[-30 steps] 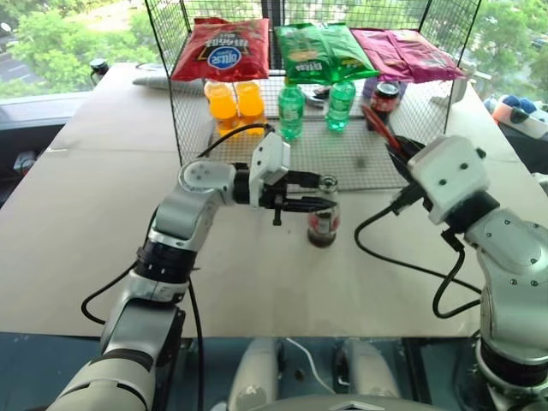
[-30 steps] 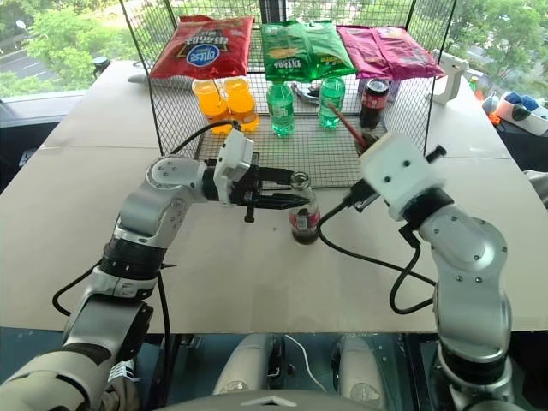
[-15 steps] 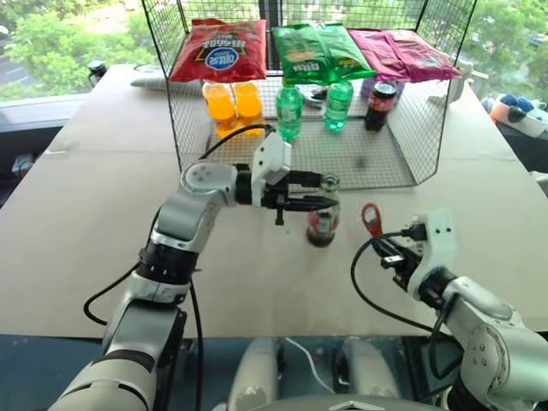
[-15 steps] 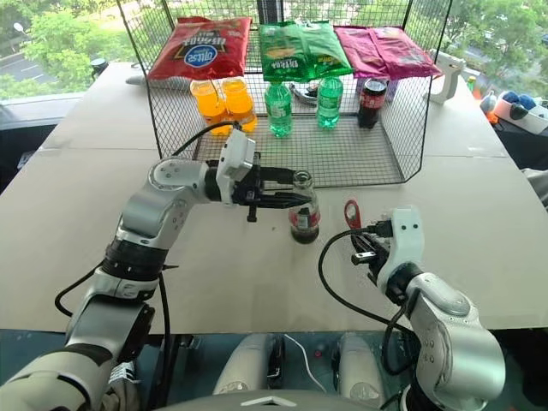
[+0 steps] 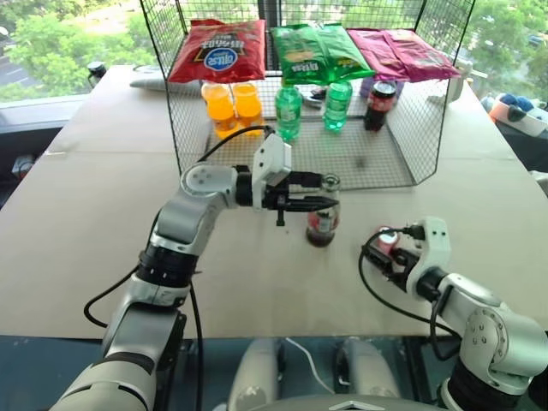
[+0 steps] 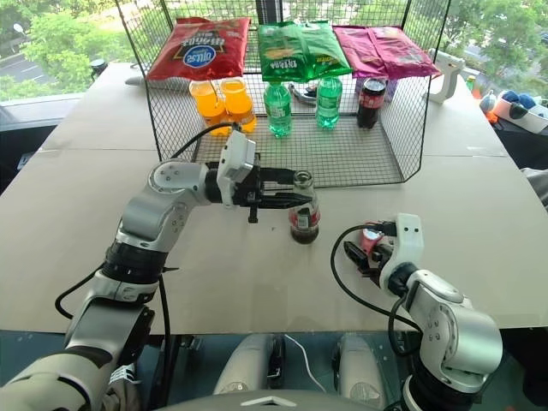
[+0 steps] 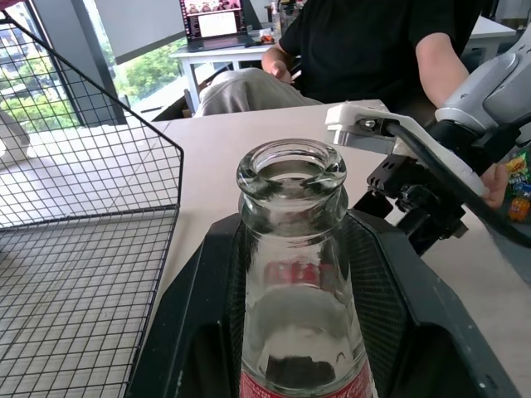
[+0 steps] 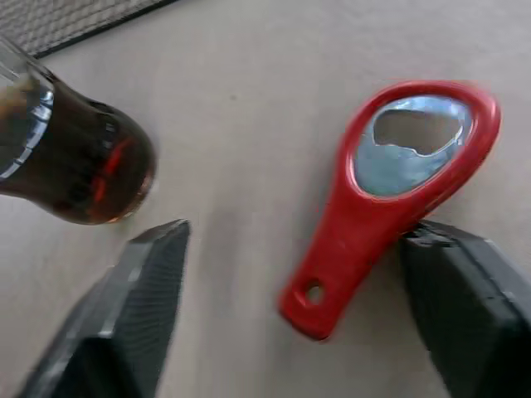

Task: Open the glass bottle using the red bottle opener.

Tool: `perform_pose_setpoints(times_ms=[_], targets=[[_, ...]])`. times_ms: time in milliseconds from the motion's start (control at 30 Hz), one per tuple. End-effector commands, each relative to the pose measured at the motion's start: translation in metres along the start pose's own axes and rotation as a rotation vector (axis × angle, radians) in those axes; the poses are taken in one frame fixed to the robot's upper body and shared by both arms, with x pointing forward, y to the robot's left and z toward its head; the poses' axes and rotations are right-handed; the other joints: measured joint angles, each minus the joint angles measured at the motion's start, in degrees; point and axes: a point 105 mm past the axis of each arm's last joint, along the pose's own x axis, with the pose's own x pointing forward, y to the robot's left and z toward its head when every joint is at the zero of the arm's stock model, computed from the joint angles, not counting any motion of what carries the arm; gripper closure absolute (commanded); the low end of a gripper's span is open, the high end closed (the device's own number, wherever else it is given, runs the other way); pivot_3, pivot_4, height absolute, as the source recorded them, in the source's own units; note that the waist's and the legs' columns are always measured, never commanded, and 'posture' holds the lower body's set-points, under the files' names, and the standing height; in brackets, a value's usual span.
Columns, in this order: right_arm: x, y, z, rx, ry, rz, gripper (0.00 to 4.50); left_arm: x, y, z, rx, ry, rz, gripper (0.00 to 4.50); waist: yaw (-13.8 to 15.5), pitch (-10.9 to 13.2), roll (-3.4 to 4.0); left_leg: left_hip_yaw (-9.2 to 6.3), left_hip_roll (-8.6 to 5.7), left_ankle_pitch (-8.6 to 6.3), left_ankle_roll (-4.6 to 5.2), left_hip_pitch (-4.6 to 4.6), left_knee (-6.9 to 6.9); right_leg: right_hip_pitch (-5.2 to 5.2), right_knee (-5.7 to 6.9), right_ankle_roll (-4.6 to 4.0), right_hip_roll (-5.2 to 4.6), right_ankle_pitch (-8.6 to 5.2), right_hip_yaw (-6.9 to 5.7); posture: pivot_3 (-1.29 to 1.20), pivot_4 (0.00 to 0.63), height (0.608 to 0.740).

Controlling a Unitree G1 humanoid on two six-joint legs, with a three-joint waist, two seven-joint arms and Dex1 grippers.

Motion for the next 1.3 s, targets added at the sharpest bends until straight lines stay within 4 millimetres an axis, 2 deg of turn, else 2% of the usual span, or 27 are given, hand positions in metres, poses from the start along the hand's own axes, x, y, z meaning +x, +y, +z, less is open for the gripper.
perform_pose_setpoints(times_ms=[33, 133, 233, 267, 367, 400, 500, 633, 733, 800, 900, 1000, 1133, 1300], targets=[[-0.009, 0.000, 0.014, -0.069, -0.091, -0.022, 0.02, -0.003, 0.001, -0.003, 0.012, 0.032, 0.021, 2.99, -0.01, 0.00, 0.01, -0.01, 0.00, 0.00, 0.00, -0.01, 0.00, 0.00, 0.00, 0.01, -0.02, -0.01, -0.01, 0.00, 0.150, 0.740], [-0.014, 0.004, 0.018, -0.116, -0.118, -0.013, 0.02, -0.004, 0.001, -0.002, -0.003, 0.025, 0.024, 2.99, -0.18, 0.01, 0.01, 0.00, 0.00, 0.00, 0.00, -0.04, -0.03, -0.03, -0.02, 0.01, -0.07, -0.01, 0.00, 0.00, 0.150, 0.740], [-0.015, 0.003, 0.017, -0.126, -0.125, -0.029, 0.00, -0.005, 0.002, -0.001, -0.004, 0.021, 0.032, 1.75, -0.45, 0.03, 0.04, -0.02, -0.02, 0.00, 0.00, -0.04, -0.07, -0.04, -0.02, 0.07, -0.04, -0.05, -0.01, 0.00, 0.150, 0.740], [-0.016, 0.002, 0.017, -0.134, -0.127, -0.036, 0.00, -0.005, 0.003, -0.001, -0.001, 0.020, 0.037, 1.53, -0.53, 0.04, 0.05, -0.02, -0.02, 0.00, 0.00, -0.05, -0.07, -0.06, -0.02, 0.07, -0.04, -0.05, -0.01, 0.00, 0.150, 0.740], [-0.017, 0.000, 0.019, -0.153, -0.137, -0.053, 0.00, -0.004, 0.004, 0.000, 0.007, 0.013, 0.045, 0.11, -0.57, 0.05, 0.06, -0.02, -0.02, 0.00, 0.01, -0.11, -0.08, -0.10, -0.04, 0.07, -0.04, -0.05, 0.00, 0.00, 0.150, 0.740], [-0.018, 0.000, 0.020, -0.164, -0.143, -0.055, 0.00, -0.004, 0.004, 0.002, 0.007, 0.007, 0.044, 0.02, -0.57, 0.05, 0.06, -0.01, -0.02, -0.01, 0.01, -0.11, -0.09, -0.10, -0.05, 0.07, -0.05, -0.05, 0.00, 0.00, 0.150, 0.740], [-0.020, 0.002, 0.026, -0.205, -0.168, -0.046, 0.00, -0.005, 0.003, 0.004, 0.002, -0.006, 0.042, 0.02, -0.58, 0.06, 0.06, -0.01, -0.02, -0.01, 0.02, -0.12, -0.14, -0.11, -0.09, 0.07, -0.06, -0.05, 0.00, 0.00, 0.150, 0.740], [-0.026, 0.014, 0.043, -0.309, -0.258, 0.011, 0.00, -0.012, 0.004, 0.009, -0.019, -0.035, 0.064, 0.02, -0.68, 0.07, 0.08, -0.01, -0.03, -0.01, 0.02, -0.12, -0.17, -0.14, -0.09, 0.09, -0.06, -0.06, 0.01, 0.00, 0.150, 0.740], [-0.036, 0.019, 0.055, -0.371, -0.331, 0.036, 0.00, -0.028, 0.014, 0.012, -0.009, -0.052, 0.191, 0.02, -0.76, 0.08, 0.09, 0.00, -0.02, -0.01, 0.02, -0.13, -0.18, -0.17, -0.09, 0.12, -0.04, -0.08, 0.02, 0.00, 0.150, 0.740], [-0.046, 0.019, 0.054, -0.461, -0.324, 0.056, 0.00, -0.043, 0.018, 0.009, -0.041, -0.051, 0.285, 0.02, -0.80, 0.10, 0.10, 0.00, -0.01, -0.01, 0.02, -0.14, -0.19, -0.18, -0.10, 0.13, -0.04, -0.08, 0.03, 0.00, 0.150, 0.740], [-0.058, 0.014, 0.046, -0.535, -0.303, 0.068, 0.00, -0.062, 0.011, 0.004, -0.137, -0.052, 0.333, 0.02, -0.78, 0.10, 0.09, 0.01, -0.01, -0.02, 0.03, -0.13, -0.24, -0.18, -0.12, 0.13, -0.06, -0.08, 0.06, 0.00, 0.150, 0.740], [-0.072, 0.002, 0.039, -0.576, -0.281, 0.066, 0.00, -0.080, -0.005, -0.008, -0.207, -0.022, 0.406, 0.02, -0.76, 0.10, 0.09, 0.02, 0.00, -0.02, 0.02, -0.09, -0.31, -0.16, -0.14, 0.17, -0.10, -0.12, 0.06, 0.00, 0.150, 0.740], [-0.086, -0.013, 0.032, -0.619, -0.236, 0.078, 0.00, -0.094, -0.024, -0.016, -0.253, 0.024, 0.469, 0.02, -0.54, 0.13, 0.04, 0.03, -0.02, -0.05, 0.06, -0.10, -0.29, -0.15, -0.18, 0.19, -0.20, -0.13, 0.03, 0.00, 0.150, 0.740], [-0.093, -0.028, 0.030, -0.642, -0.206, 0.101, 0.00, -0.111, -0.036, -0.024, -0.284, 0.077, 0.511, 0.02, -0.55, 0.13, 0.06, 0.03, 0.03, -0.19, -0.20, -0.03, -0.25, -0.16, -0.18, 0.19, -0.28, -0.14, 0.01, 0.00, 0.150, 0.740]])
